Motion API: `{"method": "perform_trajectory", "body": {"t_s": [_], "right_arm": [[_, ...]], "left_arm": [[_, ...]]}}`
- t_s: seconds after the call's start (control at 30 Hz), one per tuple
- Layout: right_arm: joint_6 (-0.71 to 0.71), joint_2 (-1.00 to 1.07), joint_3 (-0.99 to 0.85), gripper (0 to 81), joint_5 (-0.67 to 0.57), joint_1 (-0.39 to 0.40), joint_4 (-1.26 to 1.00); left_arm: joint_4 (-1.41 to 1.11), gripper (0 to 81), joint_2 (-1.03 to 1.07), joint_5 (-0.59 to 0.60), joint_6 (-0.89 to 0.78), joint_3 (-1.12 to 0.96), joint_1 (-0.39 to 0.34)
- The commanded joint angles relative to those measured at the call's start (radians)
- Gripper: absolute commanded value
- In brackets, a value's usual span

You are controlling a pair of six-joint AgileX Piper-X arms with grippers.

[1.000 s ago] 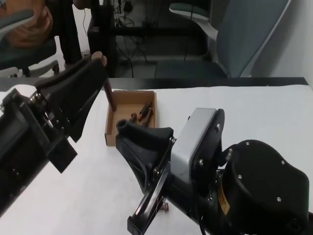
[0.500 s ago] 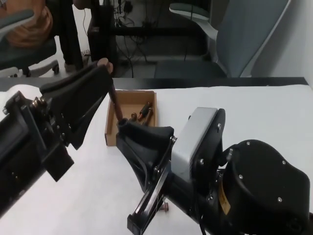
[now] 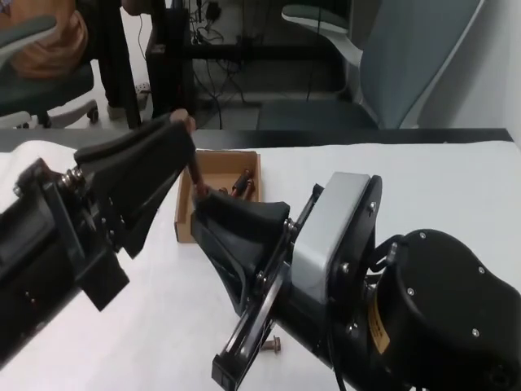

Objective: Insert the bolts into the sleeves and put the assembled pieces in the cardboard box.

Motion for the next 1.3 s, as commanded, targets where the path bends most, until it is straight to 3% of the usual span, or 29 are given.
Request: {"method": "perform_trajectory", "body": {"t_s": [0.0,0.23,0.27,0.3,0.37,0.43,0.47,0.6,0.77,0.87,1.07,1.2,1.27], "right_arm": [[0.0,-0.006,-0.019,0.6,-0.033,0.0,-0.032],[-0.013,-0.009,-0.042,0.6,-0.042,0.0,-0.032],[-0.025,-0.009,-0.05,0.6,-0.042,0.0,-0.032],[-0.04,-0.009,-0.058,0.6,-0.042,0.0,-0.032],[-0.056,-0.009,-0.07,0.6,-0.042,0.0,-0.032],[-0.056,-0.009,-0.073,0.6,-0.042,0.0,-0.032],[-0.054,-0.009,-0.072,0.6,-0.042,0.0,-0.029],[-0.052,-0.009,-0.072,0.6,0.003,0.0,0.001],[-0.071,-0.009,-0.072,0.6,0.118,-0.01,0.058],[-0.075,-0.009,-0.072,0.6,0.123,-0.038,0.108],[-0.075,-0.021,-0.072,0.6,0.138,-0.123,0.152],[-0.075,-0.051,-0.075,0.6,0.041,-0.175,0.173],[-0.071,-0.061,-0.093,0.6,-0.025,-0.197,0.244]], "left_arm": [[0.058,1.7,0.002,-0.014,0.009,0.001,-0.002],[0.119,0.3,0.002,0.058,0.024,0.001,-0.002],[0.119,3.4,0.002,0.08,0.039,0.001,-0.002],[0.119,10.5,0.002,0.1,0.046,0.001,-0.002],[0.119,32.1,0.002,0.128,0.048,0.001,-0.002],[0.119,67.3,0.002,0.122,0.04,0.001,-0.002],[0.119,70.0,0.002,0.109,0.029,0.001,-0.002],[0.119,70.0,0.002,0.084,-0.006,0.001,-0.002],[0.065,70.0,-0.025,0.139,-0.006,0.001,0.0],[0.02,70.0,-0.065,0.168,-0.001,0.001,0.008],[0.091,68.3,-0.172,0.337,0.002,0.001,0.068],[0.271,37.0,-0.219,0.563,0.028,0.001,0.129],[0.289,11.1,-0.228,0.678,0.076,0.001,0.143]]}}
